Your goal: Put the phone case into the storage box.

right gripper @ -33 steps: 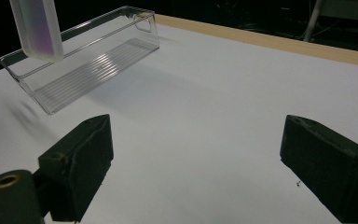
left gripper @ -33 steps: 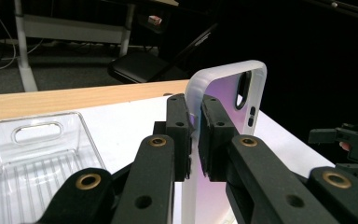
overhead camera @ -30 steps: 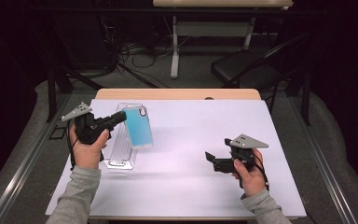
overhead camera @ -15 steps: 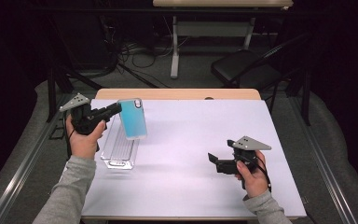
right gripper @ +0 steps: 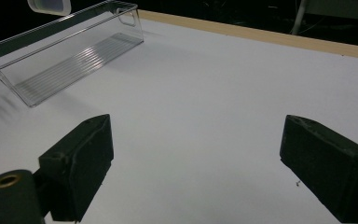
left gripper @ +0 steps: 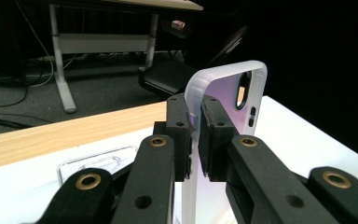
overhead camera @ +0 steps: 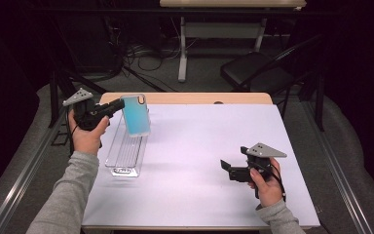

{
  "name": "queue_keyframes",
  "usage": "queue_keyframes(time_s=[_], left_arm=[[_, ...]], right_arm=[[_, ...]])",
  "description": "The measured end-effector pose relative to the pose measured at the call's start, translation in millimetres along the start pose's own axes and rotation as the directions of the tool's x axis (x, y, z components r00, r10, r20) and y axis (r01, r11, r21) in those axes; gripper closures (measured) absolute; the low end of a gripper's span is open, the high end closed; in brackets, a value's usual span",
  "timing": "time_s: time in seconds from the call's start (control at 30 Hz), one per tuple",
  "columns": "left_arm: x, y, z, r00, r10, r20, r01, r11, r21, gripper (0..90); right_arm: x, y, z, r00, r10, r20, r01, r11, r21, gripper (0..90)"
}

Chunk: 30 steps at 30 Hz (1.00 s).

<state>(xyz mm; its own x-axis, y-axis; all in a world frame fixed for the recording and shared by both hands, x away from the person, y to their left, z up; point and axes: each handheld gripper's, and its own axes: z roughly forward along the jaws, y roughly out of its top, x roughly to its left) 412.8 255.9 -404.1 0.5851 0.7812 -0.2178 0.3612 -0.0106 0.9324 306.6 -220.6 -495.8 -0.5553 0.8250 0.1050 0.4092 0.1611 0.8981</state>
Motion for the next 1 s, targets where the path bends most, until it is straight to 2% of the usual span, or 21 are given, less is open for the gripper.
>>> queue_keyframes(time_s=[0.53,1.0], left_arm=[[22.4,12.5,17.8,0.9995,0.013,-0.028,-0.013,0.9999,0.004,83.9],[33.7,21.5,39.5,0.9981,0.035,-0.050,-0.035,0.9994,0.006,83.9]], right_arm=[[-4.1,-0.8,4.2,0.9999,0.011,0.006,-0.012,1.000,0.014,9.5],[-8.1,-1.9,1.5,0.9998,0.015,0.015,-0.015,1.000,-0.002,9.6]])
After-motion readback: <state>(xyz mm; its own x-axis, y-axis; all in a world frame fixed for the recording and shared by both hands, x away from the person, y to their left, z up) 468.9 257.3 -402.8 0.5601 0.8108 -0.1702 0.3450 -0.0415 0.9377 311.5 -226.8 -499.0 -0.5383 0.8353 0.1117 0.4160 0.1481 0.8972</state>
